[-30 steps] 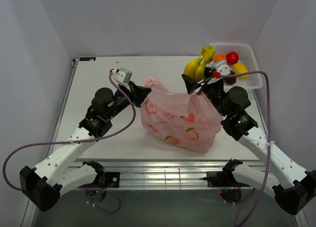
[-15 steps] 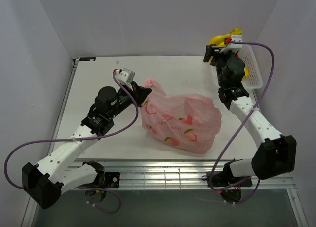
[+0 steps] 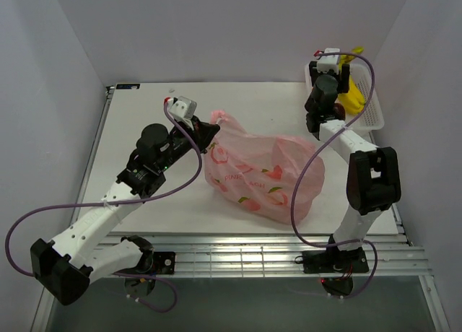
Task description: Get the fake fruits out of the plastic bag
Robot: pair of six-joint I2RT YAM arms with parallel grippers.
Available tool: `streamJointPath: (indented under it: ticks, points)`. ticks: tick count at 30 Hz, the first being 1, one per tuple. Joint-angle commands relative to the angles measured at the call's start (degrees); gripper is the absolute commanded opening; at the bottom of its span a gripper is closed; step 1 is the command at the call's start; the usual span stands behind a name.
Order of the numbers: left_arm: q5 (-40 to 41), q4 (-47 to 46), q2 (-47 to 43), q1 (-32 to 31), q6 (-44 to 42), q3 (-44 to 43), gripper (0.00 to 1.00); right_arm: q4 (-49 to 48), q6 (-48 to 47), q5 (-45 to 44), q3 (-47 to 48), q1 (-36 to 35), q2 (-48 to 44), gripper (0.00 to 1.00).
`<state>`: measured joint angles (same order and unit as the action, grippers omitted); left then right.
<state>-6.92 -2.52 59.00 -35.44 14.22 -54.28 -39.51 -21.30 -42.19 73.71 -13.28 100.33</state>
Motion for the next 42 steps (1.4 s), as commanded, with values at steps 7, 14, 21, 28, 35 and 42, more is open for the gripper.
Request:
streamJointPath:
  ticks: [7,14,21,28,35,42]
  points:
    - [0.77,0.33,0.76,-0.15,-0.07,-1.88,0.0,-16.4,-16.15,-5.45,-1.46,-4.92,5.13,0.35]
    - [0.76,0.59,1.11,-0.15,0.2,-2.41,0.0,-7.71,-11.58,-0.8,8.79,0.35,15.75,0.36]
    - [1.82,0.68,0.67,-0.15,0.28,-2.14,0.0,3.69,-5.52,2.99,18.74,6.07,22.09,0.86]
    - [1.21,0.59,1.73,-0.15,-0.68,-2.93,0.0,13.91,1.69,8.09,18.05,6.16,18.68,0.9]
    - [0.76,0.24,2.78,-0.15,-0.07,-3.46,0.0,25.86,18.63,33.59,13.13,6.07,7.17,0.9]
    - [2.96,-0.55,2.7,-0.15,1.78,-2.5,0.0,27.21,37.42,76.34,6.01,5.98,-8.3,0.9]
